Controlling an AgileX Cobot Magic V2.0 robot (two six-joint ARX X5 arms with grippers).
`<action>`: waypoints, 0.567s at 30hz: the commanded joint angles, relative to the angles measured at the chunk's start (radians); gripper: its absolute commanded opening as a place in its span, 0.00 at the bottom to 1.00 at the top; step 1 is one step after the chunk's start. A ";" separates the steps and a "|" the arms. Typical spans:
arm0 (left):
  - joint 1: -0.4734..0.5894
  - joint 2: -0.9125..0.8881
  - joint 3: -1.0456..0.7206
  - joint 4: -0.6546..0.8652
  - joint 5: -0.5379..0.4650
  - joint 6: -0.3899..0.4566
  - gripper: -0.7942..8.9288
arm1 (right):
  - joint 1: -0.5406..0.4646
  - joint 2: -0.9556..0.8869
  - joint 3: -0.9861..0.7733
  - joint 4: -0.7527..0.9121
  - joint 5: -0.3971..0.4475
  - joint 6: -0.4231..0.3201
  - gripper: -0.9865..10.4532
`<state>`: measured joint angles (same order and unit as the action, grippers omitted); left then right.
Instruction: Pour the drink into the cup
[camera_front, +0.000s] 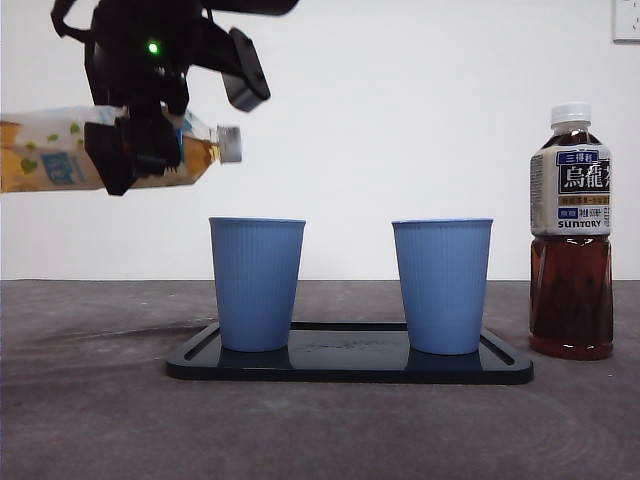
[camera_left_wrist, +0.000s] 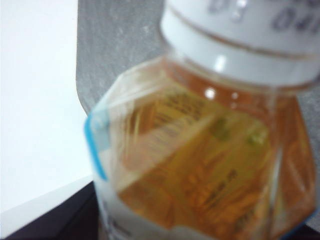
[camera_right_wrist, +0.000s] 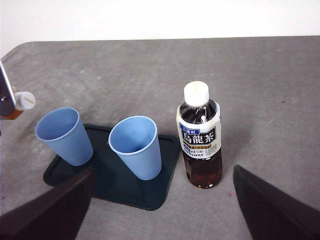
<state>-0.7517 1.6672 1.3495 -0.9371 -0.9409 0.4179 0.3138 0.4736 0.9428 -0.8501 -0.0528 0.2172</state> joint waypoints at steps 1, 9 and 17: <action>-0.010 0.037 0.034 -0.007 -0.044 0.011 0.33 | 0.005 0.006 0.011 0.000 0.000 0.007 0.47; -0.010 0.056 0.034 -0.013 -0.095 0.011 0.33 | 0.005 0.006 0.011 -0.014 0.001 0.007 0.47; -0.015 0.056 0.034 -0.013 -0.095 0.011 0.33 | 0.005 0.006 0.011 -0.018 0.001 0.007 0.47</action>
<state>-0.7544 1.7195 1.3499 -0.9565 -0.9993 0.4213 0.3138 0.4736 0.9428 -0.8715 -0.0528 0.2172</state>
